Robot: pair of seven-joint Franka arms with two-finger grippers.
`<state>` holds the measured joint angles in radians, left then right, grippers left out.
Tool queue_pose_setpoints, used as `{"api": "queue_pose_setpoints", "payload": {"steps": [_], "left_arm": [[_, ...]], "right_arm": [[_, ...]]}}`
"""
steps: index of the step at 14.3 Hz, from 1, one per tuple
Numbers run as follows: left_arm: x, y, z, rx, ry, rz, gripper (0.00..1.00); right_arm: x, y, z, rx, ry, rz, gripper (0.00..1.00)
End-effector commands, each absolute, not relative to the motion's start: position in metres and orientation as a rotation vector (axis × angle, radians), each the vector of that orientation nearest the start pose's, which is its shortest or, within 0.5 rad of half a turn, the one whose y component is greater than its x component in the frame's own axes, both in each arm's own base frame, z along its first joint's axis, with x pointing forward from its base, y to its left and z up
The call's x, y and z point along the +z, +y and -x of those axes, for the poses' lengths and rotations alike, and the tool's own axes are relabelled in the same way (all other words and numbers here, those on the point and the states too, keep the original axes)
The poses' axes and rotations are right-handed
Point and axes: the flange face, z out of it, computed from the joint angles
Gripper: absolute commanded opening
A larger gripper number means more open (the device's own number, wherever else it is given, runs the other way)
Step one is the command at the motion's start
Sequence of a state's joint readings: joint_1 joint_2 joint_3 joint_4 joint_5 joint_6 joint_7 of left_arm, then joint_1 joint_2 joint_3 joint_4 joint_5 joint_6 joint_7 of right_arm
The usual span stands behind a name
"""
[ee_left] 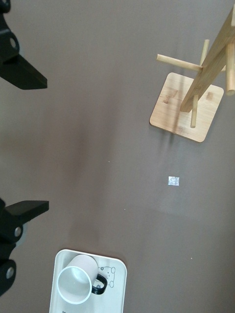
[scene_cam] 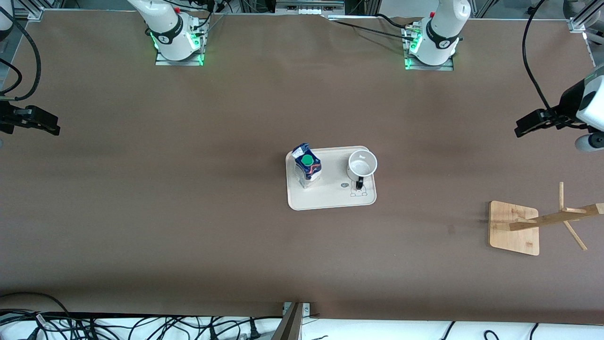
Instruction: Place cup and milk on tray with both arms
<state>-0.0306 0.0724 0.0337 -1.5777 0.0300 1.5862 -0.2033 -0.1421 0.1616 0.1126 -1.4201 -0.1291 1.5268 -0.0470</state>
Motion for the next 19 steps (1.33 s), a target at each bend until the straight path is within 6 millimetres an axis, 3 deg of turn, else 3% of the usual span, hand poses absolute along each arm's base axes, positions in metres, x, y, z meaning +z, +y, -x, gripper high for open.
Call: {"api": "queue_pose_setpoints", "payload": {"steps": [1, 7, 12, 19], "left_arm": [[0.583, -0.008, -0.565, 0.066, -0.233, 3.071, 1.00], [0.589, -0.027, -0.564, 0.051, -0.182, 3.078, 1.00], [0.589, -0.028, -0.566, 0.049, -0.191, 3.092, 1.00], [0.597, -0.025, -0.566, 0.023, -0.138, 3.101, 1.00]], "right_arm": [[0.600, -0.037, -0.594, 0.082, -0.022, 3.251, 1.00], [0.595, -0.036, -0.597, 0.099, -0.032, 3.245, 1.00], [0.590, -0.024, -0.598, 0.112, 0.001, 3.121, 1.00], [0.590, -0.023, -0.598, 0.111, 0.054, 3.126, 1.00]]}}
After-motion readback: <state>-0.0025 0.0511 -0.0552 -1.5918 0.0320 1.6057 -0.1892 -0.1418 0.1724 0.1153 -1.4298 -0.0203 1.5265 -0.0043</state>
